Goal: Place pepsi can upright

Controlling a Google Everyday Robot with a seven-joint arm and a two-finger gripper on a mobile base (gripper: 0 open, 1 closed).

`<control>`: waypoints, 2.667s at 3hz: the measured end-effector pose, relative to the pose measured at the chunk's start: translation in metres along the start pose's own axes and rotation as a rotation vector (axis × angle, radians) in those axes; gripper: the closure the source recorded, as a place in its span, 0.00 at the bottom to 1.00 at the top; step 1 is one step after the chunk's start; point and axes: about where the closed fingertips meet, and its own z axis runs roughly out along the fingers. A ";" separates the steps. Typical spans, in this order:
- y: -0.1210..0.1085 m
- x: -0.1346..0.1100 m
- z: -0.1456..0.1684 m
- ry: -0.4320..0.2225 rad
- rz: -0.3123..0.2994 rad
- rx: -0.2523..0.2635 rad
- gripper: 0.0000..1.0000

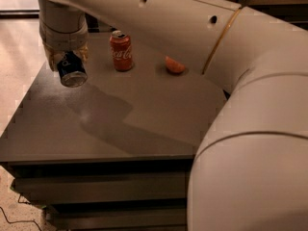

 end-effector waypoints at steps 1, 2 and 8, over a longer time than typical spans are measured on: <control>-0.004 -0.015 -0.016 -0.134 -0.142 -0.057 1.00; -0.005 -0.022 -0.022 -0.254 -0.260 -0.116 1.00; 0.035 -0.008 -0.010 -0.786 -0.703 -0.442 1.00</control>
Offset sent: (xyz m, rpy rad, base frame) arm 0.0158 0.0000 0.0424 0.2369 -0.4091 0.3997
